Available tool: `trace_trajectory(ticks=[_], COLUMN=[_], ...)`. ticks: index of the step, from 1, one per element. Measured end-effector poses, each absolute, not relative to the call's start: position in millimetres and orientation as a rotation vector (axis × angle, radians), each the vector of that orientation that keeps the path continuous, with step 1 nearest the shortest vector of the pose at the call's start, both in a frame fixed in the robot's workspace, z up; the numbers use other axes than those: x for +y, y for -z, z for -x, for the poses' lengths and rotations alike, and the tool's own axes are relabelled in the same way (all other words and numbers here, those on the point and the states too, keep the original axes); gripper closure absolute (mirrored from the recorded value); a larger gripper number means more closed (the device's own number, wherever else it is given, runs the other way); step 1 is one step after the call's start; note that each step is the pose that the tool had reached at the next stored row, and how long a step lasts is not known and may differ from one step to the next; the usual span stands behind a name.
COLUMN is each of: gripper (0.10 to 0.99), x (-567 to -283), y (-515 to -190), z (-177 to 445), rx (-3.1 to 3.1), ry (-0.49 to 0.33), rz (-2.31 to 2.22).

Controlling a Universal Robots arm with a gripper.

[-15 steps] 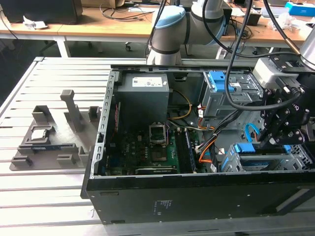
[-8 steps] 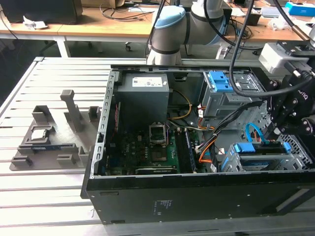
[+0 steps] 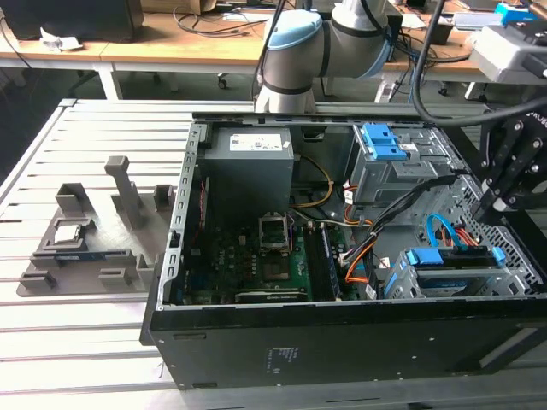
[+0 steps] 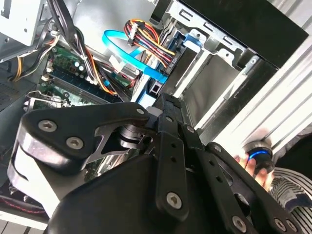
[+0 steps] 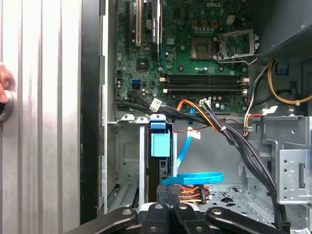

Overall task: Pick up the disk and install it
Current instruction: 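Insert the second disk wire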

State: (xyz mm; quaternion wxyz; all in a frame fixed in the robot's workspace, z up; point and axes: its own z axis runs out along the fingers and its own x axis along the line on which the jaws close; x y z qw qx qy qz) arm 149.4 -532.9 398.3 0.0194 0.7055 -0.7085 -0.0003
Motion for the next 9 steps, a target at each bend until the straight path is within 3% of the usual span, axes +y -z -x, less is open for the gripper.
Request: trace_trajectory(ticks=[9], gripper=[0.980], x=[-532.9], y=[-399.5], z=[-149.4], rx=[-2.199], ry=[0.001], rz=[-2.189])
